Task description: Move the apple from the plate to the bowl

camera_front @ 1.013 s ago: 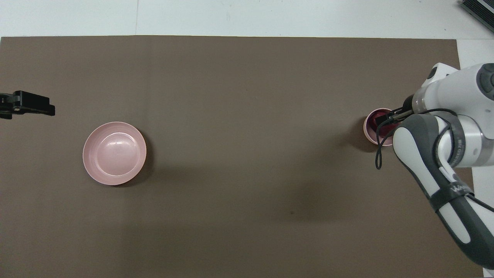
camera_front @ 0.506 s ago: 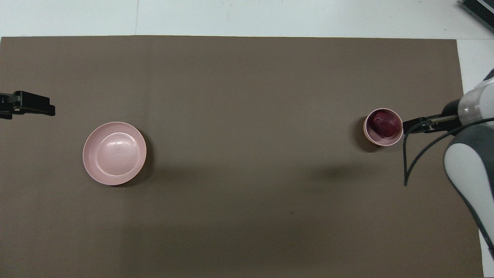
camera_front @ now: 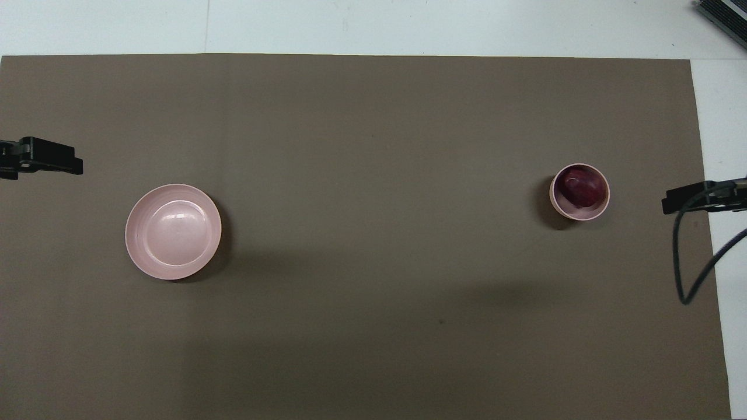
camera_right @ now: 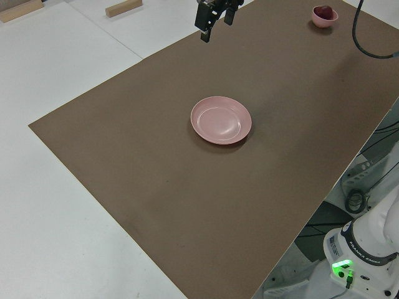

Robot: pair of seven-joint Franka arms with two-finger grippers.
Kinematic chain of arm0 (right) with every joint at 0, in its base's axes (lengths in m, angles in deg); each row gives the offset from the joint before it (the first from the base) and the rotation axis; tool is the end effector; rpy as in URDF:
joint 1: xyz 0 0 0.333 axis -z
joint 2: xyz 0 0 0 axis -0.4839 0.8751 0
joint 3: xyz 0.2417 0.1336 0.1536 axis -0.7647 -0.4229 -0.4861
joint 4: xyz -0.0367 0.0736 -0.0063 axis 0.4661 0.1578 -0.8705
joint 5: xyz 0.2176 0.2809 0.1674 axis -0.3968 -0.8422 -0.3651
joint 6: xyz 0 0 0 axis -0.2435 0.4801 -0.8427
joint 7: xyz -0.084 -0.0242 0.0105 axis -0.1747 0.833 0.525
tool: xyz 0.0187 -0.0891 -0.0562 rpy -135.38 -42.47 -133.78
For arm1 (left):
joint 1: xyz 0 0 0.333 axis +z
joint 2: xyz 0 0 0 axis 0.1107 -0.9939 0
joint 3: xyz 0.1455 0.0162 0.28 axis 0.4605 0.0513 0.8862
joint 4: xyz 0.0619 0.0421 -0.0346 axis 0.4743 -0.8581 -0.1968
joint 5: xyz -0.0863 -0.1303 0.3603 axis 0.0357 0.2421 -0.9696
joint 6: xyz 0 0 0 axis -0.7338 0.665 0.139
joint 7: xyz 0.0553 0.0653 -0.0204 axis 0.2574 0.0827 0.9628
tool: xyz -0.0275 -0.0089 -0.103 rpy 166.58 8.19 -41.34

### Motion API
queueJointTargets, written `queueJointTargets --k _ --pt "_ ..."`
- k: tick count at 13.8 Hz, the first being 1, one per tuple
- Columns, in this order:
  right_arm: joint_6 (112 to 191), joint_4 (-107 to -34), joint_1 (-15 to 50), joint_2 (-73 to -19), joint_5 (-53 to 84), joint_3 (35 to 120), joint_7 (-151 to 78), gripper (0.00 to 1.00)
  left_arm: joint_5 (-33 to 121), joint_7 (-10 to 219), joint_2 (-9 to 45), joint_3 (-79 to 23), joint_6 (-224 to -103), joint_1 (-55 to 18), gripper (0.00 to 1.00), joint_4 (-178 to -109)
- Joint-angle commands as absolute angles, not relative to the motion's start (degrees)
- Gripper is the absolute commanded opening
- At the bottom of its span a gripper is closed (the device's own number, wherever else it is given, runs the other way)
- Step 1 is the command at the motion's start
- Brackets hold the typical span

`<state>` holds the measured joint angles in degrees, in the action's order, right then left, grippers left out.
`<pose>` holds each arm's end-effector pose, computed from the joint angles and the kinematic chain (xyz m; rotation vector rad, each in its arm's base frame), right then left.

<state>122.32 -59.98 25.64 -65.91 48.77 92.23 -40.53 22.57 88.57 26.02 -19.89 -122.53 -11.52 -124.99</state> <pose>0.5216 -0.0447 0.6420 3.1030 -0.0023 -0.0148 0.5748 -0.0060 0.6114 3.0786 -0.0048 0.1230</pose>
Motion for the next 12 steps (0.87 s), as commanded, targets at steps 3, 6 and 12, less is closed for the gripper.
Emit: queueJointTargets --k 3,6,12 --pt "121.5 -60.6 26.3 -66.7 47.5 92.0 -40.3 1.0 21.2 87.9 26.6 -19.2 -113.0 -11.6 1.0 -121.6" --pt "117.3 -59.0 25.9 -67.1 47.5 91.1 -40.6 1.0 18.1 86.4 26.7 -19.4 -108.9 -11.8 1.0 -119.4" --pt "116.9 -59.7 25.3 -68.2 47.7 91.1 -40.2 1.0 17.9 84.4 28.1 -19.7 -108.9 -12.2 1.0 -120.2"
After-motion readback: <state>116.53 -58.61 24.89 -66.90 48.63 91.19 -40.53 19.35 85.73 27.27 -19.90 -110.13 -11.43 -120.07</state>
